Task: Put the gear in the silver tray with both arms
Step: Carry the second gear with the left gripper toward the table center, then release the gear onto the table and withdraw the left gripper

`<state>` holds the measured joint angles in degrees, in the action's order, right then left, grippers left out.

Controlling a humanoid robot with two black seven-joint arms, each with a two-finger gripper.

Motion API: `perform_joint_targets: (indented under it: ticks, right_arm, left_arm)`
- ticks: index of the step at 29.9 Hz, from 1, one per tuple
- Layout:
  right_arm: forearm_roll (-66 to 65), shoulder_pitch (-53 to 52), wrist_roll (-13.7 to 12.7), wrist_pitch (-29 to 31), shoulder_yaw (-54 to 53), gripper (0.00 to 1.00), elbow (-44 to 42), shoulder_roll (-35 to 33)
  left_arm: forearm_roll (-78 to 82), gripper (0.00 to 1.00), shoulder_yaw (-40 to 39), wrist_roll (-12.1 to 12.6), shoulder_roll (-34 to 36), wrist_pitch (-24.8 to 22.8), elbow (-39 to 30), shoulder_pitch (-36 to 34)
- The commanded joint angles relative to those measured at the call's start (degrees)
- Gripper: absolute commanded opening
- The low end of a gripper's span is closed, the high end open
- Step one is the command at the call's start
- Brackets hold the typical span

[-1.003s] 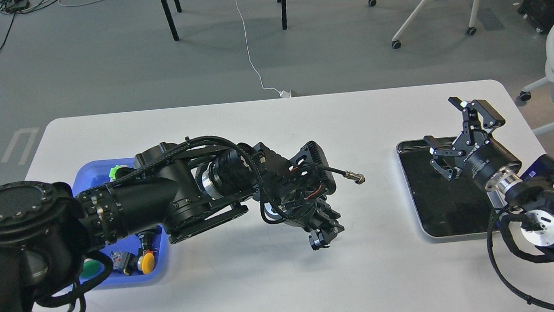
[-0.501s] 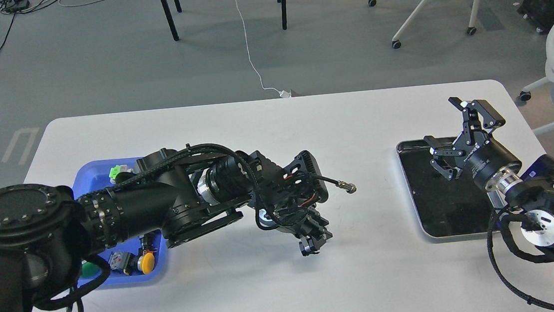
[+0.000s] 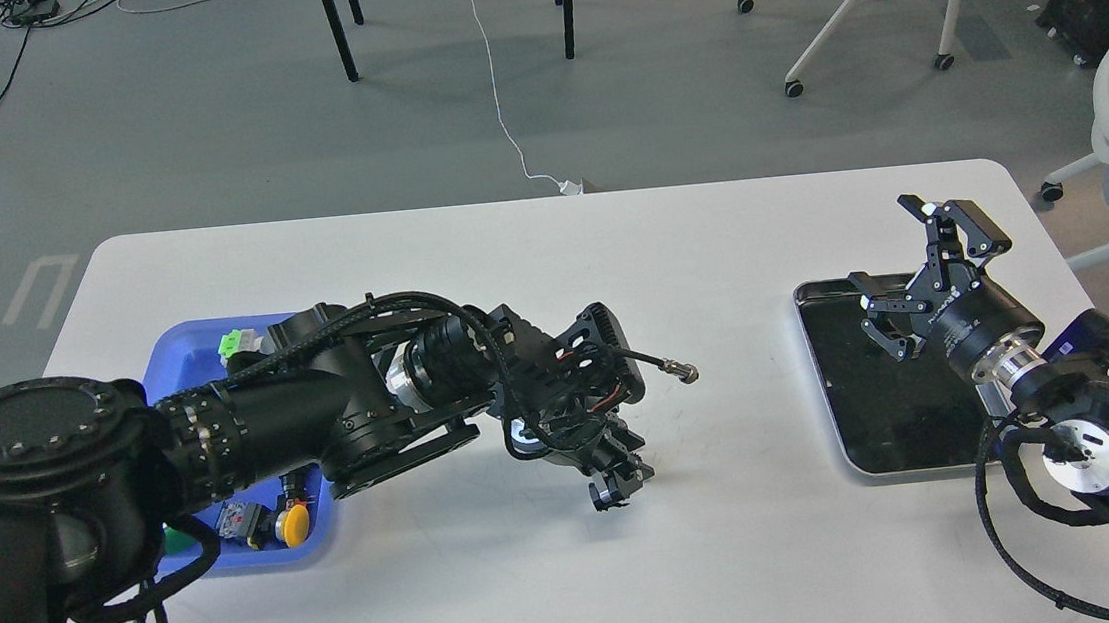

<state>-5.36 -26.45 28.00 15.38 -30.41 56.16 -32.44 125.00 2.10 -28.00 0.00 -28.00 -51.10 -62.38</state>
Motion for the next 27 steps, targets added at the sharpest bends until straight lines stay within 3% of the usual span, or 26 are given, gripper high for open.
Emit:
perform_joint_targets:
  ticks: [1, 6, 12, 17, 21, 27]
  right_arm:
    - [0.0, 0.26, 0.0, 0.0, 0.0, 0.99, 0.0, -0.17]
    - [0.0, 0.26, 0.0, 0.09, 0.09, 0.99, 0.17, -0.78]
    - [0.0, 0.0, 0.0, 0.18, 0.17, 0.99, 0.17, -0.87]
    - [-0.35, -0.71, 0.0, 0.18, 0.26, 0.99, 0.17, -0.87]
    - [-2.01, -2.29, 0.0, 0.36, 0.87, 0.99, 0.44, -0.87]
    - [-15.96, -5.18, 0.0, 0.71, 2.72, 0.99, 1.4, -2.97]
  left_arm:
    - [0.0, 0.75, -0.6, 0.0, 0.0, 0.0, -0.41, -0.11]
    - [0.0, 0.88, -5.77, 0.0, 0.61, 0.23, -2.86, -0.89]
    - [-27.64, 0.95, -19.13, 0.0, 9.13, 3.38, -4.36, 1.38]
    - [-61.21, 0.98, -22.67, 0.0, 16.51, 11.03, -6.11, 10.95]
    - [-78.83, 0.98, -26.07, 0.0, 20.74, 12.62, -7.44, 18.85]
    - [-85.71, 0.98, -48.65, 0.0, 20.3, 12.36, -7.35, 34.94]
